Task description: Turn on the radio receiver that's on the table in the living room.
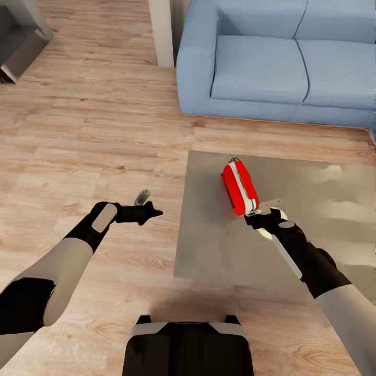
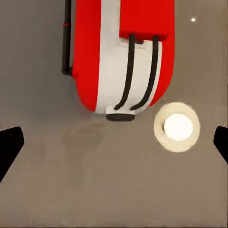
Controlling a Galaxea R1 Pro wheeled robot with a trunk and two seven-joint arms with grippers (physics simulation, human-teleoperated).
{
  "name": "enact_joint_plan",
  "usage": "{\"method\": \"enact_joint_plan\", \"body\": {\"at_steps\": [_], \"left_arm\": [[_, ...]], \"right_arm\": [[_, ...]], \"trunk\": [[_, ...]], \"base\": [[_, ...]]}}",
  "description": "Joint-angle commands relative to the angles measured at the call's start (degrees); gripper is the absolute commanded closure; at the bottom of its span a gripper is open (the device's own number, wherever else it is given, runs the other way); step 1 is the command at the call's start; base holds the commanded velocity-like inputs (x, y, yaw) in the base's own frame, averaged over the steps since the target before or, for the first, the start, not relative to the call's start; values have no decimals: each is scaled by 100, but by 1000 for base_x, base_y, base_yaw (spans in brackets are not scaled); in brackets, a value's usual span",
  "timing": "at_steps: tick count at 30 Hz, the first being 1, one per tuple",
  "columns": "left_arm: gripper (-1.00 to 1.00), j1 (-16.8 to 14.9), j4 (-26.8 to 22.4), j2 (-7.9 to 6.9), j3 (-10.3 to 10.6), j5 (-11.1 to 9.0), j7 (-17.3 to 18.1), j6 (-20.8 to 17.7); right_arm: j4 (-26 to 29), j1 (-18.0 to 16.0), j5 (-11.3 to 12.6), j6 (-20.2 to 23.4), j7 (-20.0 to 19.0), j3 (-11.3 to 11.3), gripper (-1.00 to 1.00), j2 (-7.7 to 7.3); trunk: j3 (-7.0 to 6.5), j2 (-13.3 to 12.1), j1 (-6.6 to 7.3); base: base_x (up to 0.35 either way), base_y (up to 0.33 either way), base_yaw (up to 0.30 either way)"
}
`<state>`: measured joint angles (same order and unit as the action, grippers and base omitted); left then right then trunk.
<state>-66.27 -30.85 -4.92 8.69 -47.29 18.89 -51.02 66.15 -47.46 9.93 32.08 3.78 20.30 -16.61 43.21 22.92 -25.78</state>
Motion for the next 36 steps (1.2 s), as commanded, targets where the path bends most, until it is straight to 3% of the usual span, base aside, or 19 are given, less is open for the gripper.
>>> {"method": "enact_joint_plan", "body": {"at_steps": [1, 14, 36], "left_arm": [[100, 0, -1, 0, 1, 0, 0, 2], [100, 0, -8, 0, 1, 0, 20, 54], [100, 0, -1, -3, 10, 9, 18, 54]], "right_arm": [[2, 0, 0, 0, 0, 0, -100, 0], [3, 0, 0, -2, 0, 0, -100, 0], [252, 0, 44, -14, 70, 0, -100, -117]], "trunk": [[0, 0, 0], [0, 0, 0], [-176, 0, 0]], "base": [[-347, 0, 0], [-338, 0, 0], [-15, 0, 44]]}}
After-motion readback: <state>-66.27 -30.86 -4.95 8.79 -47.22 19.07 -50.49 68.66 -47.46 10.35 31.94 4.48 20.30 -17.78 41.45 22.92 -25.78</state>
